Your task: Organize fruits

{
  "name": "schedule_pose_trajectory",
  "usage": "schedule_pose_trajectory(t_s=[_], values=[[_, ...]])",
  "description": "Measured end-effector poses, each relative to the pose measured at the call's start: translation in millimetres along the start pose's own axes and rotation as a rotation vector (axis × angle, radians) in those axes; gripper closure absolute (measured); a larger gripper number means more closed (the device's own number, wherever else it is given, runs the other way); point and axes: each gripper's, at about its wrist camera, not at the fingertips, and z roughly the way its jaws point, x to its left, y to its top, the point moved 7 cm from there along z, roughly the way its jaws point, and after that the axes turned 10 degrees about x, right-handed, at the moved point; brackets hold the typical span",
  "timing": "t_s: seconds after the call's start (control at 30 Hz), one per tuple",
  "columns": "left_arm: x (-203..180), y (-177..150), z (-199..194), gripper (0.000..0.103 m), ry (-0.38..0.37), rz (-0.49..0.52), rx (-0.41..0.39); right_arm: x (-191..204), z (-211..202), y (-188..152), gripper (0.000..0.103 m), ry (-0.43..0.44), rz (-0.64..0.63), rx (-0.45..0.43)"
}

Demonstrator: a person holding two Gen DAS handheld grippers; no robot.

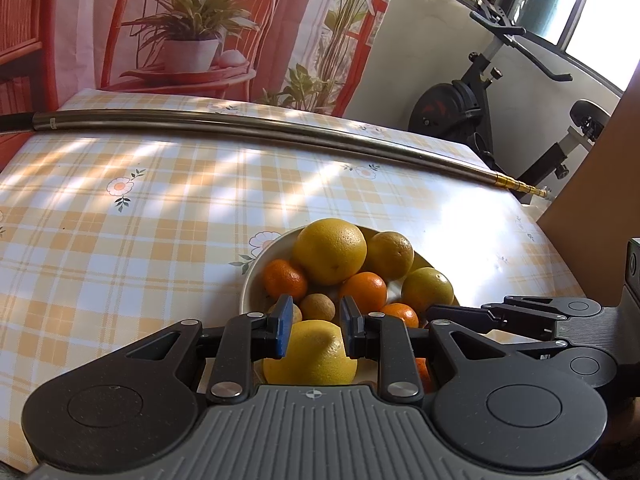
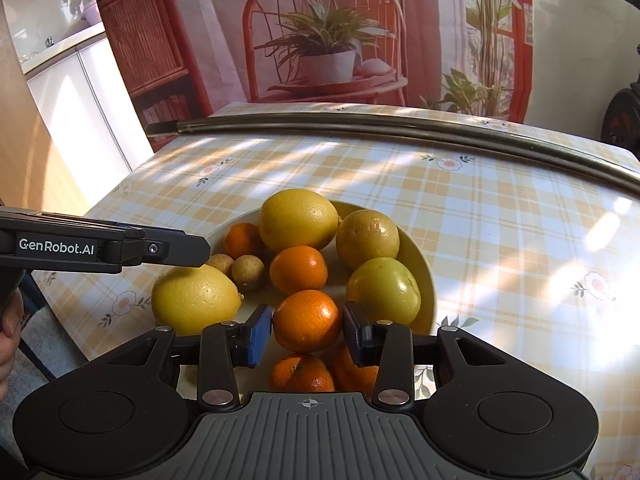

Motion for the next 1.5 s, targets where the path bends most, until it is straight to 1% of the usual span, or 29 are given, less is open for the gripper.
schedule_pose_trajectory(t_s=[0.23,0.3,0.33,0.4,0.47,0.5,0.53,0.57,0.6,0.63,0.67,0.7,0.73,0.77,0.8,0.83,0.9,0.97,1.23,1.3,1.4,1.5], values=[[-0.8,2.3,-9.8,0.076,0.011,0.006,-0.023,-0.4,-5.1,0.3,0.067,-0.006,0.005,-0.003],[-1.9,3.6,-15.5,0.07,0.024,0.015,-0.033,0.2,-11.4,2.6,0.067,-0.012,0.006,-0.019],[-2.4,4.8,-18.7,0.062,0.034,0.017,-0.039,0.4,-14.1,3.3,0.067,-0.013,0.007,-0.026],[-4.9,8.1,-27.3,0.053,0.042,0.027,-0.06,-0.7,-22.3,6.1,0.067,-0.02,0.012,-0.044],[-8.7,12.1,-37.5,0.039,0.044,0.039,-0.084,-1.7,-30.5,8.8,0.066,-0.033,0.019,-0.057],[-10.4,14.7,-43.2,0.034,0.048,0.044,-0.099,-2.1,-33.7,9.6,0.064,-0.036,0.022,-0.062],[-12.3,17.2,-48.7,0.024,0.053,0.049,-0.114,-3.1,-38.9,11.1,0.059,-0.042,0.028,-0.07],[-13.7,19.9,-54.4,0.013,0.057,0.054,-0.127,-4.3,-42.9,12.6,0.051,-0.046,0.034,-0.076],[-15.5,22.6,-60.2,0.008,0.058,0.054,-0.141,-6.2,-49.3,14.4,0.046,-0.051,0.046,-0.087],[-16.8,25.0,-66.2,0.005,0.054,0.052,-0.157,-7.8,-54.8,15.9,0.038,-0.054,0.056,-0.099],[-18.9,27.3,-71.9,0.004,0.047,0.051,-0.169,-8.9,-60.9,17.4,0.033,-0.055,0.064,-0.113],[-21.0,29.3,-77.0,0.003,0.041,0.051,-0.177,-9.4,-66.6,18.7,0.03,-0.052,0.066,-0.125],[-23.3,31.3,-81.9,0.0,0.041,0.052,-0.183,-9.4,-71.5,19.9,0.023,-0.048,0.063,-0.134],[-25.4,33.2,-86.6,0.0,0.049,0.055,-0.193,-9.4,-77.4,21.4,0.01,-0.045,0.061,-0.144],[-27.9,34.8,-91.1,0.0,0.064,0.063,-0.2,-9.4,-82.8,23.0,0.003,-0.044,0.062,-0.156],[-29.9,36.5,-95.0,0.0,0.083,0.073,-0.206,-9.5,-87.6,24.1,0.0,-0.042,0.064,-0.167],[-34.8,41.4,-106.1,0.0,0.113,0.09,-0.228,-9.8,-101.8,28.9,0.0,-0.025,0.074,-0.187],[-39.4,46.7,-118.9,0.0,0.114,0.101,-0.264,-11.0,-115.0,33.4,0.0,-0.024,0.085,-0.209],[-72.5,71.7,-190.2,0.0,0.112,0.144,-0.446,-11.4,-192.9,67.7,0.0,-0.078,0.085,-0.368],[-82.8,74.9,-204.1,0.0,0.117,0.153,-0.479,-11.5,-212.8,74.9,0.0,-0.085,0.081,-0.405],[-98.2,77.6,-220.8,0.0,0.139,0.181,-0.524,-9.4,-237.2,83.4,0.0,-0.123,0.064,-0.446],[-107.9,78.1,-233.0,0.0,0.124,0.185,-0.549,-6.6,-259.4,88.9,0.0,-0.123,0.064,-0.492]])
